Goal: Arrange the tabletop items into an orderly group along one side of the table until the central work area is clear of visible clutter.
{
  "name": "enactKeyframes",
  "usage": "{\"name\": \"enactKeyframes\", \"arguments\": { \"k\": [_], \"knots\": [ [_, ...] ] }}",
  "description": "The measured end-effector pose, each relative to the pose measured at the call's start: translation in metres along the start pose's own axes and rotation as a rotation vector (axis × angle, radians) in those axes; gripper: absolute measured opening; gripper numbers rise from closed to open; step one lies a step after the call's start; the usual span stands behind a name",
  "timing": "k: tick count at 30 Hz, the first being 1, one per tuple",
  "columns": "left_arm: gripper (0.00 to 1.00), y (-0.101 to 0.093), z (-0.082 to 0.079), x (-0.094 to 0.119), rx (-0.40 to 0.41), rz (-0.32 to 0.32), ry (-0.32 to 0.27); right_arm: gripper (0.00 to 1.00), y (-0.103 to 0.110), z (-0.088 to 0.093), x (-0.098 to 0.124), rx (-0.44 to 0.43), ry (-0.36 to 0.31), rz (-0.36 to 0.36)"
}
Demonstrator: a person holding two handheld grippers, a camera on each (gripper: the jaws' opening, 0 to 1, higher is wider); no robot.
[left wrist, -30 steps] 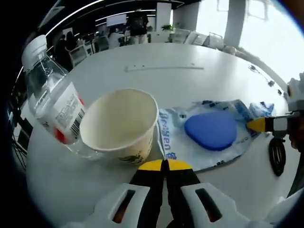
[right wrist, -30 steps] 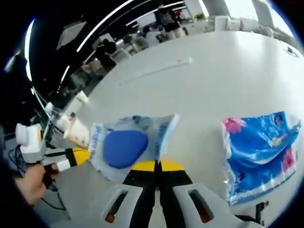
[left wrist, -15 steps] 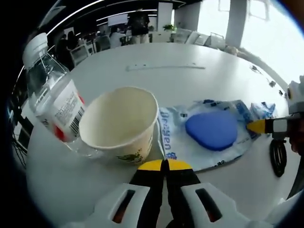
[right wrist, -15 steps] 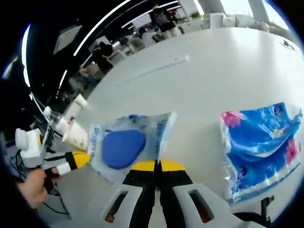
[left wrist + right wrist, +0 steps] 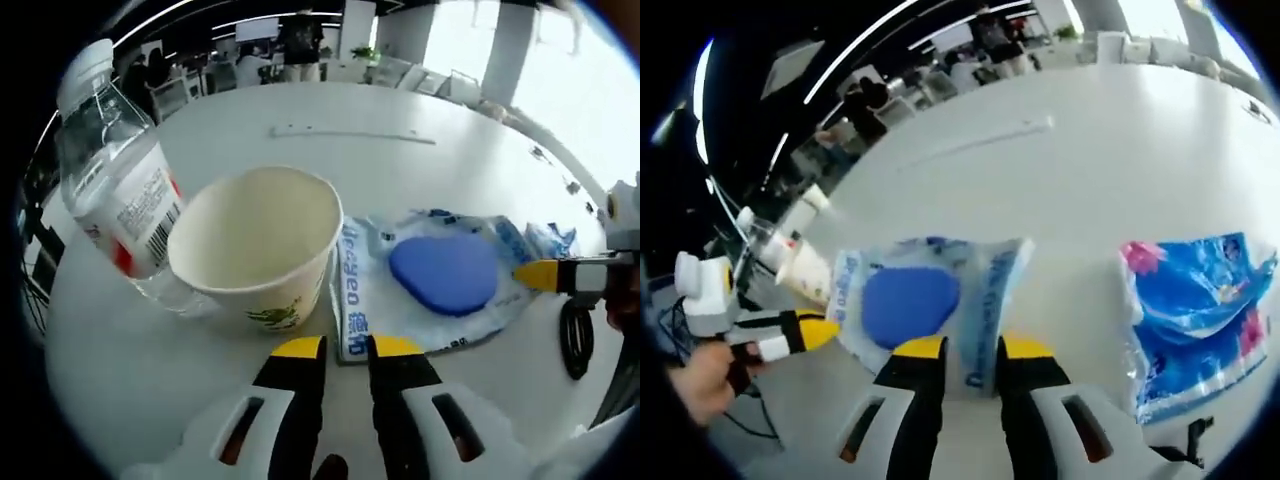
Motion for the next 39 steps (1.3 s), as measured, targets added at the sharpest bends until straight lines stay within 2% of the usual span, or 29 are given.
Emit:
{"name": "enactKeyframes", "arguments": {
  "k": [2, 5, 8, 9, 13, 14, 19, 23, 27, 29, 39],
  "knots": [
    [0.20, -0.001, 0.001, 0.001, 0.002, 0.007, 0.002, 0.33, 0.004, -0.001, -0.001, 0.059, 0.002, -0.006],
    [0.20, -0.003, 0.002, 0.005, -0.002, 0.013, -0.003, 0.45, 0.013, 0.000, -0.001, 0.096, 0.016, -0.033],
    [0.22, -0.003, 0.004, 0.009, 0.011, 0.025, -0.007, 0.46, 0.014, 0.000, 0.006, 0.186, 0.017, 0.005],
    [0.25, -0.004, 0.005, 0.012, 0.050, 0.048, -0.016, 0.47, 0.015, 0.000, 0.008, 0.192, 0.012, 0.002],
    [0.31, -0.003, 0.012, 0.023, 0.025, 0.039, -0.034, 0.54, 0.015, 0.000, 0.014, 0.208, -0.006, -0.012],
    [0.34, -0.003, 0.014, 0.024, 0.032, 0.053, -0.034, 0.58, 0.015, 0.001, 0.015, 0.211, -0.010, -0.020],
    [0.53, 0.000, 0.015, 0.035, 0.060, 0.059, -0.056, 0.71, 0.022, -0.002, 0.024, 0.245, -0.035, -0.046],
    [0.78, 0.001, 0.014, 0.039, 0.072, 0.034, -0.073, 0.78, 0.027, -0.003, 0.031, 0.263, -0.059, -0.065],
    [0.92, -0.002, 0.010, 0.043, 0.071, 0.035, -0.087, 0.87, 0.026, -0.004, 0.038, 0.256, -0.075, -0.072],
    [0.92, -0.006, 0.009, 0.045, 0.041, 0.039, -0.081, 0.88, 0.026, -0.003, 0.042, 0.256, -0.072, -0.071],
    [0.88, -0.015, -0.002, 0.049, 0.010, 0.064, -0.089, 0.86, 0.023, -0.006, 0.050, 0.248, -0.090, -0.056]
  ]
}}
Point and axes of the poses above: the point that each gripper's makers call its tool centre point, and the gripper's own axes: x roughly backward along the fingers, y roughly to its left, z roughly out of its underside, the point moved 9 cm from there along x, roughly backward along the fingers
